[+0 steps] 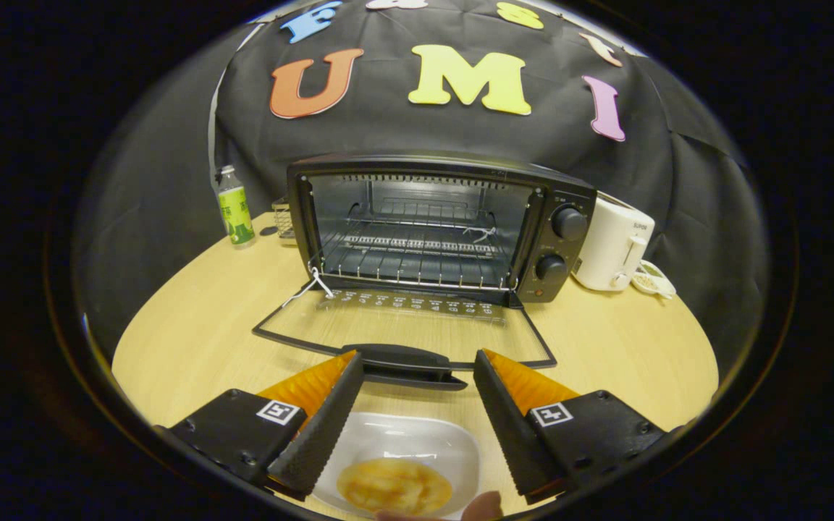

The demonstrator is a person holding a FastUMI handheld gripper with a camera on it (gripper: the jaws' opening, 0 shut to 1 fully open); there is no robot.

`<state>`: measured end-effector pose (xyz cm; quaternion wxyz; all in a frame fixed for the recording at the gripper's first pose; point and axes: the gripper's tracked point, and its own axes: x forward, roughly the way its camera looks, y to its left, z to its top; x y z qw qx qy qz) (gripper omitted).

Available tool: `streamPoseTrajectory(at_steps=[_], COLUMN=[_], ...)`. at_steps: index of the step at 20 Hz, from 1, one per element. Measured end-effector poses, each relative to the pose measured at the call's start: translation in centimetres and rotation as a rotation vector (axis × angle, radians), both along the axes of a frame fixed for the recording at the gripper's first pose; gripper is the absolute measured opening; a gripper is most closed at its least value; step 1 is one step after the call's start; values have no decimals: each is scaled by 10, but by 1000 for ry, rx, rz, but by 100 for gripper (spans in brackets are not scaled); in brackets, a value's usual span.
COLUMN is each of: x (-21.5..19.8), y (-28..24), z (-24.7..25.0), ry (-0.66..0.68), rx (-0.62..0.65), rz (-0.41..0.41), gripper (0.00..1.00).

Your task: Open the toaster oven, put the food inside, and close the toaster oven door.

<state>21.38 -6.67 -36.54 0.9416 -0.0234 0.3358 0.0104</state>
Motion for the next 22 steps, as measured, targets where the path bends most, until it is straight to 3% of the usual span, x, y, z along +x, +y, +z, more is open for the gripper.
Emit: streamPoseTrajectory(at_steps=[5, 11, 18, 22], x=[-14, -35, -100, -132], y=[-1, 6, 13, 8], z=[-3, 16, 59, 53], ry=[26, -14, -148, -175], rx=[29, 24, 148, 154], rz=[2, 66, 169, 198], gripper=[100, 100, 100, 100])
